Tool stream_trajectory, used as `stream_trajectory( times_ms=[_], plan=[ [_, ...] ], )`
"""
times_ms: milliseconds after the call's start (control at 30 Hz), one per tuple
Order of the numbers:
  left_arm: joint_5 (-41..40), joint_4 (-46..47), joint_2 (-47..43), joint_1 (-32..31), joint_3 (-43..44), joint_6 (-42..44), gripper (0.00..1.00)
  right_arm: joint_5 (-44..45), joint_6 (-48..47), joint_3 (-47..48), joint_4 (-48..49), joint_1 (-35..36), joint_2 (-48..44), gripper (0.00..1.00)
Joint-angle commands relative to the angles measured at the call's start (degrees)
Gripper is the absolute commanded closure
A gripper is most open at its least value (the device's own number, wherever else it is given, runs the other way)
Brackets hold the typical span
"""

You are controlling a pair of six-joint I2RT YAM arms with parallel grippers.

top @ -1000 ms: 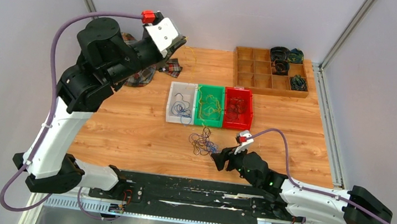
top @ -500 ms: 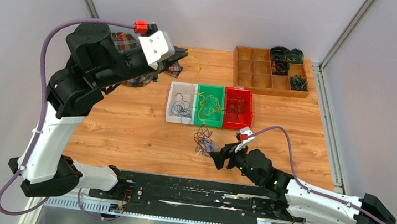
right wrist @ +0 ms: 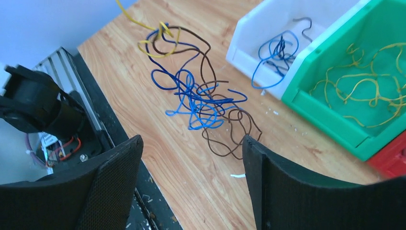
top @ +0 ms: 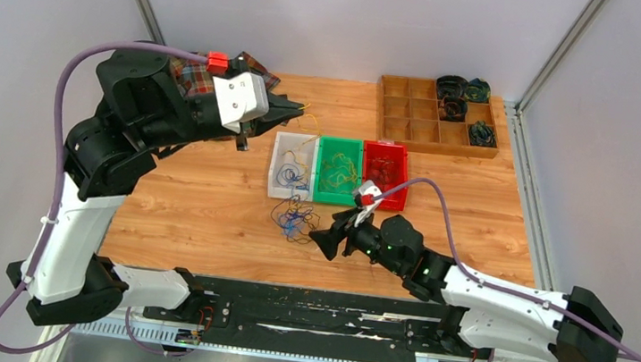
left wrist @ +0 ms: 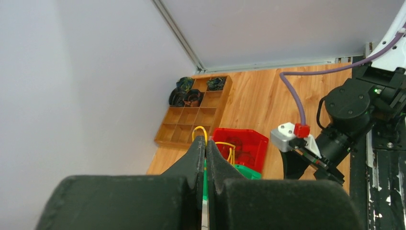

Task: Untangle the cables

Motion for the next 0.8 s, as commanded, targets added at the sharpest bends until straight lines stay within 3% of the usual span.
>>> stream_trajectory(
  times_ms=[0,333,433,533,600,767],
  plan=[
    [0.82,-0.47,-1.34,-0.34,0.14,0.62,1.00,-2.80,-0.57,1.87,4.08,0.69,4.20,0.25],
    [1.15,-0.72,-1.66,-0.34,0.13,0.59,1.00,-0.50,-1.55,5.71,7.17,0.69,11.03,0.28],
    [1.11,-0.72,-1.57,-0.34,0.53,0.44,1.00,-0.69,-1.51,7.08,7.61,0.56,13.49,0.39],
    [0.62,-0.75,-1.63,-0.34,0.96,0.93,1.00,-1.51,-0.25,6.98,7.29,0.60,14.70,0.61],
    [0.07,-0.79,-1.75,-0.34,1.24,1.57,1.00,-1.49,0.85,5.73,7.14,0.61,14.66,0.70],
    [-1.12,-0.70,-1.41,-0.34,2.70,2.56,1.00,0.46,3.85,-1.47,9.76,0.59,11.67,0.69]
  ],
)
